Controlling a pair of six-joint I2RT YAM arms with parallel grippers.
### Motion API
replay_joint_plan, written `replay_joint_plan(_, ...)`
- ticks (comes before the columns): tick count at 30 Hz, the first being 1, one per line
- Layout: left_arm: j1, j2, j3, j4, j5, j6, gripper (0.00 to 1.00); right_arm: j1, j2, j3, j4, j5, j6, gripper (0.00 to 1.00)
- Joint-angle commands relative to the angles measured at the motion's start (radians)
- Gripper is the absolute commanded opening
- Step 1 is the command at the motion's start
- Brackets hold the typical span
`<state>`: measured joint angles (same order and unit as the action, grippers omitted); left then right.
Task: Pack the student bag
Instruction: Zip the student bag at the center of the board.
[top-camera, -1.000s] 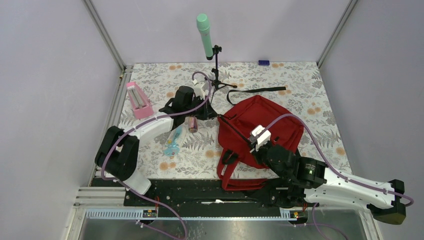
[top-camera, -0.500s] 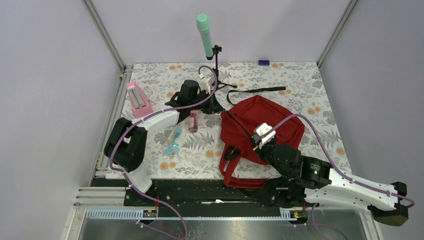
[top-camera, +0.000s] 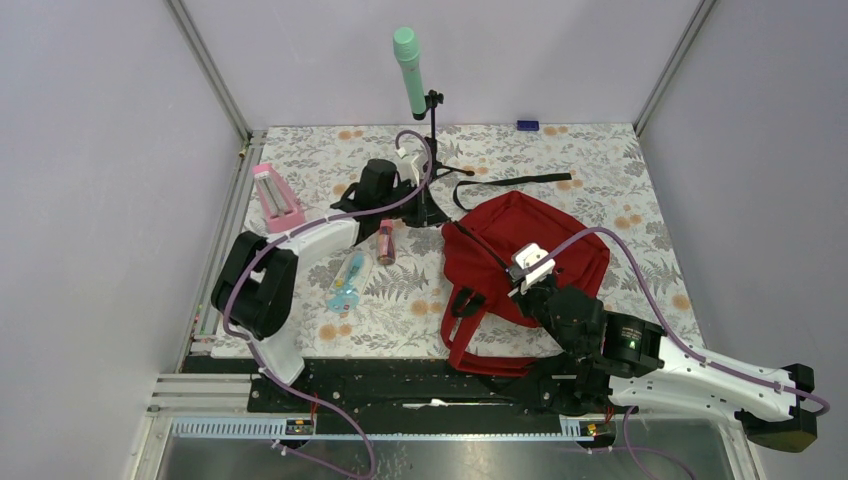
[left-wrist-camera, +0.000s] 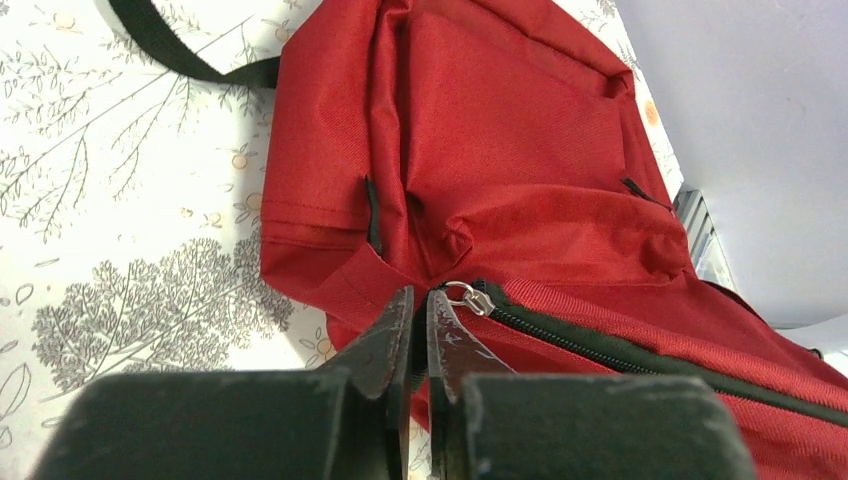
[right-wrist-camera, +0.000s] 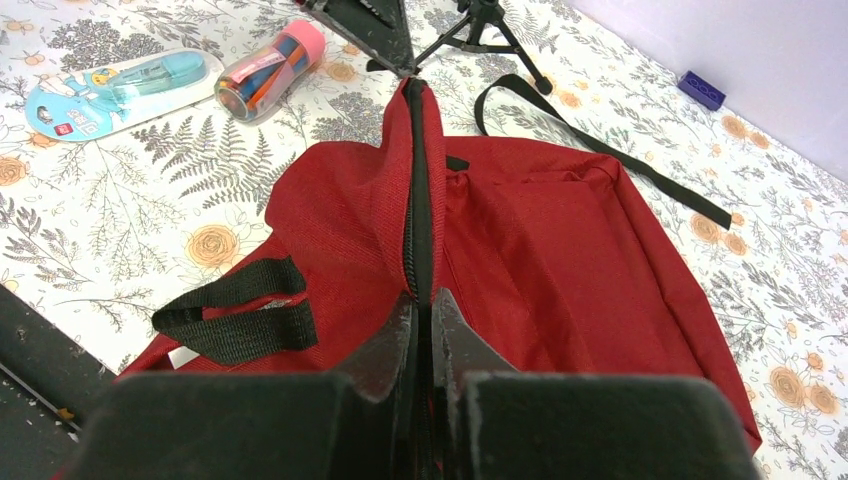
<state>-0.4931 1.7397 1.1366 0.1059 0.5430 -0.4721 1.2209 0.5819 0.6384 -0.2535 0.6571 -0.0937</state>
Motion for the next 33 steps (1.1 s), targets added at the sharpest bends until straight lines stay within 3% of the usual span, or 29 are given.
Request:
replay_joint_plan(1, 0.131, -0.013, -0.051, 0.014, -0.279, 0.066, 0.0, 0.008, -0.07, 0.111, 0.193, 0.073, -0.019, 0.0)
replay_joint_plan(7, 0.145, -0.04, -0.083, 0.006, -0.29, 0.077, 0.0, 0.008, -0.077, 0.104, 0.177, 0.061, -0.003, 0.0)
replay_joint_plan(12, 0.145, 0.073, 0.015, -0.06, -0.248, 0.099, 0.0, 0.008, -0.059, 0.14, 0.13, -0.082, 0.016, 0.0)
replay_joint_plan(20, 0.145, 0.13, 0.074, -0.134, -0.358, 0.154, 0.0, 0.009, -0.009, 0.208, 0.099, -0.295, 0.117, 0.0)
replay_joint_plan(27, 0.145, 0.143, 0.096, -0.154, -0.348, 0.146, 0.0, 0.008, 0.018, 0.209, 0.103, -0.348, 0.157, 0.0)
replay_joint_plan(28, 0.145, 0.125, 0.078, -0.129, -0.329, 0.141, 0.0, 0.008, 0.025, 0.205, 0.086, -0.335, 0.157, 0.05)
replay_joint_plan(29, 0.145, 0.107, 0.061, -0.113, -0.304, 0.135, 0.0, 0.009, 0.028, 0.202, 0.065, -0.312, 0.157, 0.19)
replay_joint_plan(31, 0.145, 0.072, 0.026, -0.064, -0.24, 0.126, 0.0, 0.008, 0.033, 0.195, 0.029, -0.254, 0.166, 0.6)
replay_joint_plan(33, 0.144, 0.043, -0.015, -0.035, -0.176, 0.117, 0.0, 0.008, 0.034, 0.18, 0.01, -0.129, 0.199, 0.85)
